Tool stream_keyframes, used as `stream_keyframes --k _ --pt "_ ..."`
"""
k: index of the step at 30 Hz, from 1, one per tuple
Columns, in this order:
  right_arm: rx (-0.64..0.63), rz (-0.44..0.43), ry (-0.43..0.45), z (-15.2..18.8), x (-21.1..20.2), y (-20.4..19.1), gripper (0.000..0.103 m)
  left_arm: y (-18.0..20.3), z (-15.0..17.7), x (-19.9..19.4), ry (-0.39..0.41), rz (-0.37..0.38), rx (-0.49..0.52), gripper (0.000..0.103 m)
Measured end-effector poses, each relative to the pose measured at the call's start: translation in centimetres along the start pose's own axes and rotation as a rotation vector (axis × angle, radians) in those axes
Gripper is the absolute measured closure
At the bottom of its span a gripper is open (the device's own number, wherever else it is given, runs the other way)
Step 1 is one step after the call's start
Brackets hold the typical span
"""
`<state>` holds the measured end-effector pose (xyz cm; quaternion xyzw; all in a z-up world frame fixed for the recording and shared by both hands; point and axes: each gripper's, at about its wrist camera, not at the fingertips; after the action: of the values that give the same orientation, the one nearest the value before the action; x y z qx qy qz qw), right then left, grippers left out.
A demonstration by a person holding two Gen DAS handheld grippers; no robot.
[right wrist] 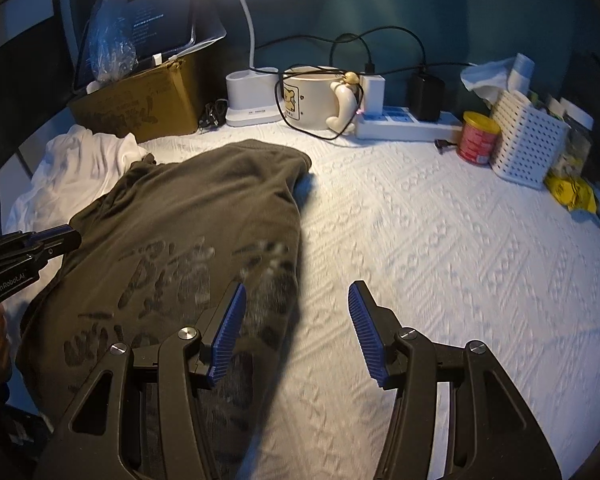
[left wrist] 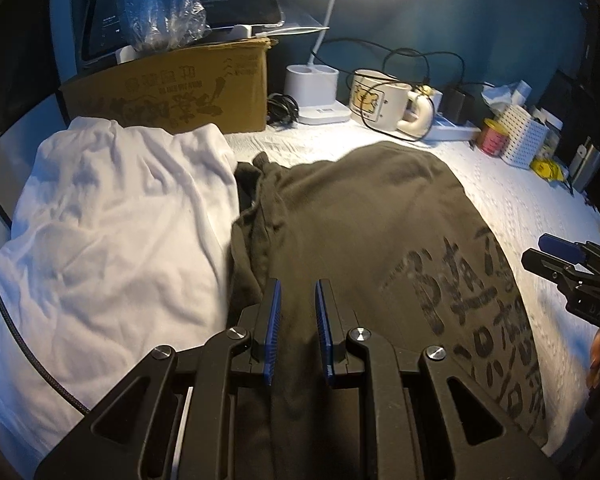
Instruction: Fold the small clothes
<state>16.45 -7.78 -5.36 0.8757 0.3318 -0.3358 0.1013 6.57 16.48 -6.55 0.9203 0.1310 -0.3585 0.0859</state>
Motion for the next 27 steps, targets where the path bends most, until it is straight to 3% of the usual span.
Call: stream_keyframes --k 17,24,25,27 --pt "0.049 0.056 0.012 4.5 -4.6 2.0 0.046 4.4 3.2 -2.0 -0.009 0.059 0.062 0.086" --pt "0.089 0.095 0.029 6.0 -6.9 4.5 0.047 6.4 4.0 -2.8 -0.012 0.155 0.045 0.086" --pt "0.098 0.102 0.035 6.3 -7.3 5.0 0.047 6.8 4.0 -2.9 -0.013 0.159 0.049 0.085" --pt "0.109 0.107 0.046 6.6 -8.1 5.8 0.046 7.4 4.0 -3.2 -0.007 0.166 0.055 0.061"
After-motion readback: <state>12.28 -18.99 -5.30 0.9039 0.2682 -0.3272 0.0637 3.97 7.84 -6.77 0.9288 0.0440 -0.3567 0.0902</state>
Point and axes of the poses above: each gripper's, at about its wrist camera, not at the fingertips, and x roughly the way its jaws point, y to its right, z to its underside, and after that the axes turned 5 degrees about y, right-handed
